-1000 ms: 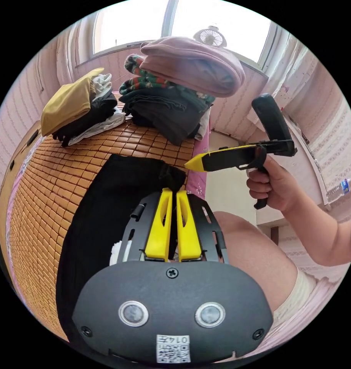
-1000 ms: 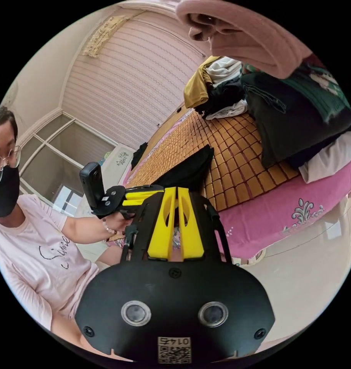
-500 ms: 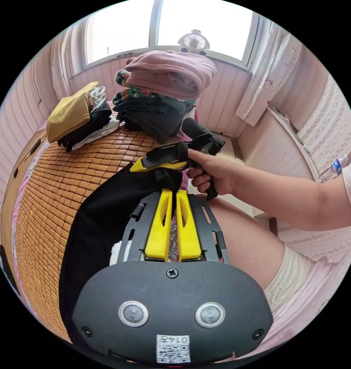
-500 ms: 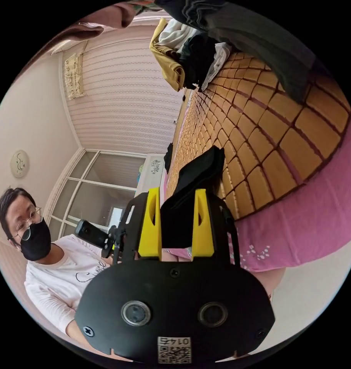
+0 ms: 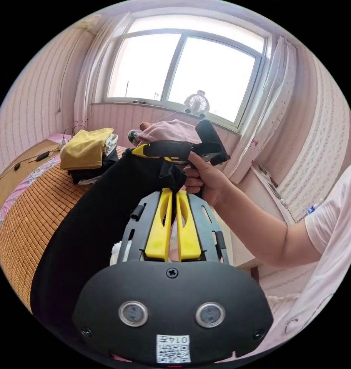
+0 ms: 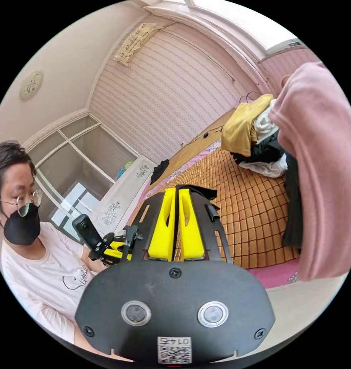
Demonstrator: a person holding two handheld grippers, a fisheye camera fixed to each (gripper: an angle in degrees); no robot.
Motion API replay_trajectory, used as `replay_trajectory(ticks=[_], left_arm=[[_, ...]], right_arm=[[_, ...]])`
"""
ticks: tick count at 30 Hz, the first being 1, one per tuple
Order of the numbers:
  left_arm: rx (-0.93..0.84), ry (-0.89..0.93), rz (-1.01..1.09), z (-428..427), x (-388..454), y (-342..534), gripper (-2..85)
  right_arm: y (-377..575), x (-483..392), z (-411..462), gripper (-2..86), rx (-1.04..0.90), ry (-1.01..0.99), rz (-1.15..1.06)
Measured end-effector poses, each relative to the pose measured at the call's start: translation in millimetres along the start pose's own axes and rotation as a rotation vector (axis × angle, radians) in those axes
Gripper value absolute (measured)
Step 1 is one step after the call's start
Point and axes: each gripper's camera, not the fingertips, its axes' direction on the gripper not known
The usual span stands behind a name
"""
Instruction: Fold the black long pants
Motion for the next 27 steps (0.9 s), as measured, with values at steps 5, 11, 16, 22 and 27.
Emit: replay_trajectory(ticks=[5, 11, 16, 22, 27], left_arm=[[0.175, 0.131, -0.005, -10, 12, -27, -1.0], [0.308, 0.123, -0.104, -85, -14, 23, -1.0], [0.305, -0.074, -0.245, -189, -62, 127, -0.9], [0.154, -0.556, -0.608, -278, -114, 308, 0.5], [-0.015, -0.463, -1.07, -263, -175, 445, 3.1]], right_arm=[[-38, -50, -49, 0.7, 0.08, 0.13, -0.081], [-67, -137, 42, 0.9, -0.078, 0.101, -0.253], [-47, -212, 238, 1.6, -0.346, -0.065, -0.388], [67, -261, 512, 5.5, -0.664, -0.11, -0.428], [135, -225, 617, 7.3, -0.847, 0.048, -0.373]])
